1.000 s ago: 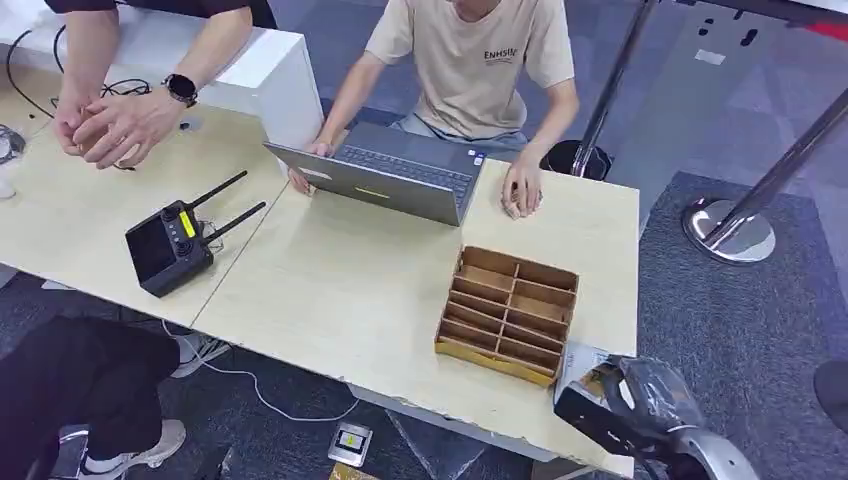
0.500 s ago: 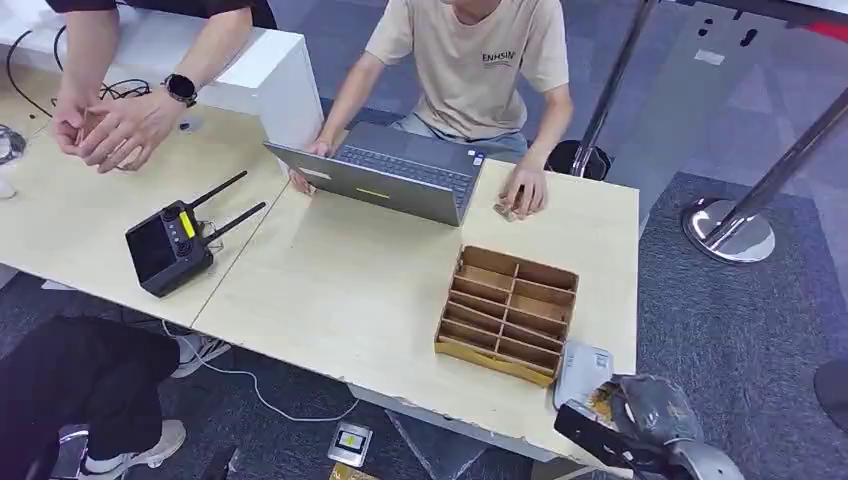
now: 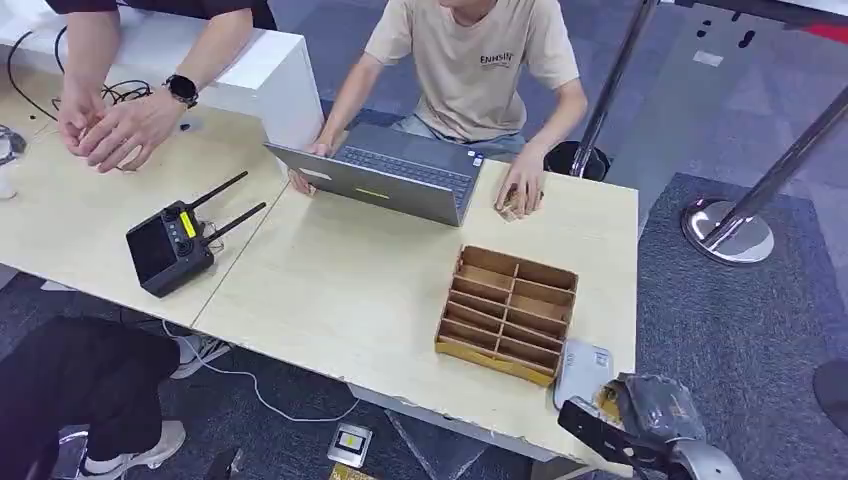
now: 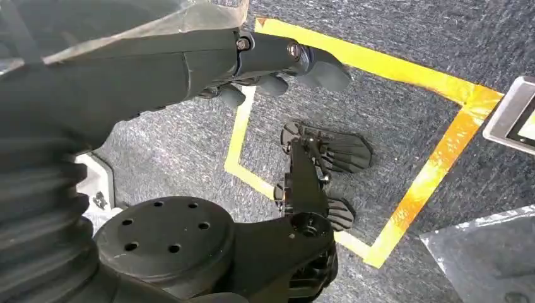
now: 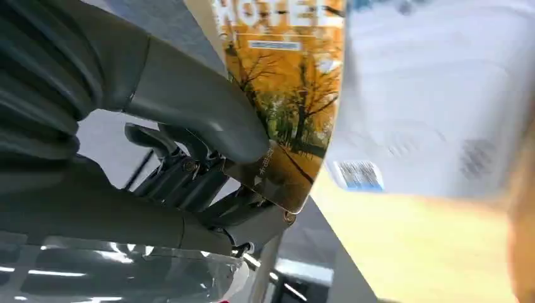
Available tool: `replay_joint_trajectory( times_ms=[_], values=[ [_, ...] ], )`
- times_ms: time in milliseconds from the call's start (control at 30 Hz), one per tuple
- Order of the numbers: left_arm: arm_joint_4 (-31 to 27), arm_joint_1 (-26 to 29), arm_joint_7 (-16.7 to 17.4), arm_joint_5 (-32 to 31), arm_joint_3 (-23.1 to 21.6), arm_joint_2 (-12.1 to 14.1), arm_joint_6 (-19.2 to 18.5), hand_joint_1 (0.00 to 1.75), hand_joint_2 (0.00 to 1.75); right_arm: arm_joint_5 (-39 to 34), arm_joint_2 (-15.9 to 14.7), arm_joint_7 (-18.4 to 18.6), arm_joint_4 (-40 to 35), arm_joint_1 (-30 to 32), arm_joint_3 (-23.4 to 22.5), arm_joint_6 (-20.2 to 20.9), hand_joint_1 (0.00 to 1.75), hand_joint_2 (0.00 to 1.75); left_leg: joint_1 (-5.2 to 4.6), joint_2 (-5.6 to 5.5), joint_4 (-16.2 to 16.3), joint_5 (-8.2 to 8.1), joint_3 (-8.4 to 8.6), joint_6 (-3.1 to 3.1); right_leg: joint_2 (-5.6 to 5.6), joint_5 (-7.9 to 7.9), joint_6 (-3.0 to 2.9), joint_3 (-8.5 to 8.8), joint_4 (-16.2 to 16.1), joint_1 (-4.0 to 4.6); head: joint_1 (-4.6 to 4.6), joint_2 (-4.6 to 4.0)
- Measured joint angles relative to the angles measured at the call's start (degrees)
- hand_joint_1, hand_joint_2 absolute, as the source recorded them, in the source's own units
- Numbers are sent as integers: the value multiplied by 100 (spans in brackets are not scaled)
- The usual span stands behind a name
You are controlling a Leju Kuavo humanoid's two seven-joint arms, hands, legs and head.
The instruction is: Pass the card to the sensor for recognition and then transmit it.
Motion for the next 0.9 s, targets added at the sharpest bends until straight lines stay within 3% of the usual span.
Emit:
replay_joint_trajectory(
  times_ms=[467,900],
  values=[
    [0,2,0,2,0,-4,0,0,175,33,-50,433,182,8,44,44,175,175,-1,0,0,0,-3,0,0,0,0,-2,0,-1,-2,0],
    [0,4,-15,37,4,-4,-9,0,175,444,-358,605,-622,88,-622,179,175,175,-2,-1,0,0,-6,0,0,0,0,-5,0,-3,-2,0]
  ],
)
